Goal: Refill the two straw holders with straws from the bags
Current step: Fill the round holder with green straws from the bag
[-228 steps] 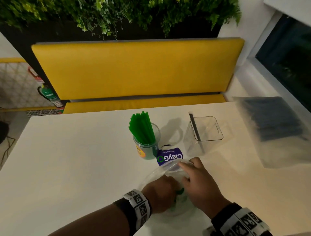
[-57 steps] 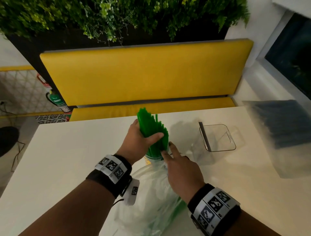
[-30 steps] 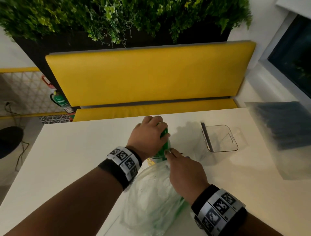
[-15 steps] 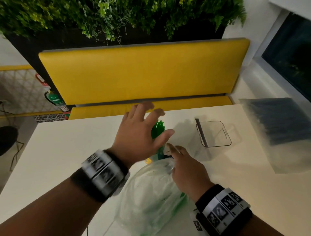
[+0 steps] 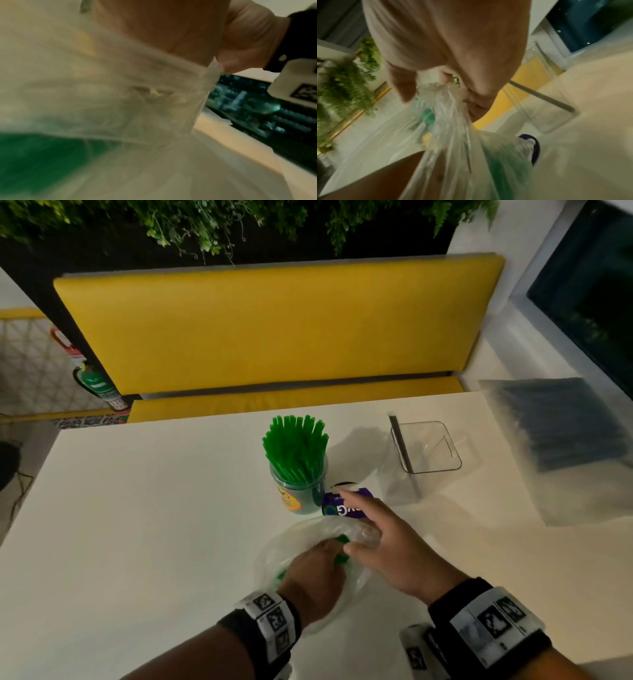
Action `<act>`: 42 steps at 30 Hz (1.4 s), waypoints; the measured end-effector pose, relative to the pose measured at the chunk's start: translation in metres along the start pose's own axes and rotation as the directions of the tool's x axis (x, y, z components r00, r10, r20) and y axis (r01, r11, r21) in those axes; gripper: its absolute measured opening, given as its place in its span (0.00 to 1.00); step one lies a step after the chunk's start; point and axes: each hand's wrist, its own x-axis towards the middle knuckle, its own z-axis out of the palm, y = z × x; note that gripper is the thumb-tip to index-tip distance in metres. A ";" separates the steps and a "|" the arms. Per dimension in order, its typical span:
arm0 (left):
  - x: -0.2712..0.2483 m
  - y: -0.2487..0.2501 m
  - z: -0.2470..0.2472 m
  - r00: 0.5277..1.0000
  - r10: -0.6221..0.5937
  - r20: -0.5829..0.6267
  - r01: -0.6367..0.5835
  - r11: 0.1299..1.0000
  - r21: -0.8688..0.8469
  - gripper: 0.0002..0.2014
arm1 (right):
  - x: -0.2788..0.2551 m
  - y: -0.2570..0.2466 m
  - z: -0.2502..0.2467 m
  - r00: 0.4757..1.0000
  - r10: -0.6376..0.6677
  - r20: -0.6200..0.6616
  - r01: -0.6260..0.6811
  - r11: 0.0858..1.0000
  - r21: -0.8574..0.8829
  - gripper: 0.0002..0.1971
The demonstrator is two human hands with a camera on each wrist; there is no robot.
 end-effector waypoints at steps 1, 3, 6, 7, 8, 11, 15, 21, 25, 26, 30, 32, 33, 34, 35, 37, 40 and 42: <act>0.001 -0.001 0.001 0.999 -0.048 0.000 0.048 0.999 0.025 0.19 | -0.004 0.002 -0.003 0.999 0.040 -0.029 -0.036 0.991 0.129 0.32; 0.004 -0.003 0.001 0.994 -0.106 -0.033 0.110 0.984 0.137 0.27 | -0.005 0.017 -0.005 0.961 0.193 -0.196 -0.121 0.937 0.328 0.23; 0.011 -0.008 0.002 0.984 -0.176 -0.018 0.174 0.948 0.265 0.38 | 0.008 0.054 0.001 0.847 0.472 -0.246 -0.424 0.878 0.224 0.17; 0.014 -0.010 0.004 0.979 -0.203 0.003 0.194 0.943 0.271 0.40 | 0.013 0.064 0.005 0.819 0.545 -0.177 -0.526 0.838 0.146 0.15; 0.017 -0.013 0.007 0.976 -0.218 0.023 0.204 0.942 0.265 0.40 | 0.018 0.074 0.010 0.803 0.585 -0.112 -0.579 0.811 0.088 0.13; 0.022 -0.018 0.012 0.978 -0.201 0.055 0.177 0.941 0.287 0.38 | 0.029 0.089 0.017 0.772 0.634 -0.052 -0.626 0.772 0.110 0.12; 0.024 -0.017 0.009 0.983 -0.159 0.089 0.118 0.929 0.351 0.34 | 0.029 0.075 0.021 0.765 0.644 0.008 -0.603 0.712 0.359 0.12; 0.023 -0.011 -0.006 0.980 -0.175 0.090 0.159 0.973 0.167 0.23 | 0.018 0.083 -0.001 0.815 0.579 0.014 -0.527 0.731 0.434 0.09; 0.021 -0.005 -0.012 0.990 -0.131 0.055 0.127 0.989 0.075 0.24 | 0.017 0.086 -0.007 0.820 0.571 0.023 -0.504 0.703 0.502 0.11; 0.021 -0.002 -0.013 0.992 -0.118 0.041 0.115 0.992 0.059 0.24 | 0.017 0.082 -0.007 0.836 0.546 0.047 -0.485 0.696 0.529 0.12; 0.023 0.004 -0.019 0.996 -0.085 0.009 0.084 0.995 0.059 0.21 | 0.017 0.072 -0.006 0.881 0.463 0.094 -0.433 0.712 0.553 0.12; 0.021 0.005 -0.023 0.998 -0.061 0.029 0.059 0.996 0.072 0.19 | 0.018 0.076 -0.010 0.889 0.457 0.037 -0.407 0.751 0.519 0.09; 0.020 0.005 -0.025 0.998 -0.047 0.041 0.044 0.997 0.071 0.17 | 0.018 0.079 -0.013 0.886 0.463 0.003 -0.405 0.772 0.490 0.08; 0.019 0.004 -0.027 0.998 -0.032 0.050 0.029 0.997 0.065 0.14 | 0.018 0.081 -0.015 0.881 0.472 -0.027 -0.413 0.795 0.444 0.08; 0.019 0.004 -0.029 0.998 -0.017 0.055 0.014 0.998 0.058 0.10 | 0.016 0.085 -0.017 0.874 0.483 -0.048 -0.432 0.818 0.379 0.07; 0.017 0.002 -0.032 0.999 0.016 0.049 -0.016 1.000 0.015 0.08 | 0.014 0.093 -0.020 0.860 0.500 -0.105 -0.479 0.861 0.171 0.05; 0.018 -0.002 -0.032 0.999 0.039 -0.010 -0.039 0.998 -0.046 0.15 | 0.009 0.103 -0.018 0.896 0.401 -0.192 -0.418 0.907 -0.053 0.13; 0.018 -0.002 -0.032 0.998 0.056 0.000 -0.056 0.998 -0.020 0.14 | 0.004 0.094 -0.014 0.961 0.221 -0.165 -0.223 0.975 0.007 0.30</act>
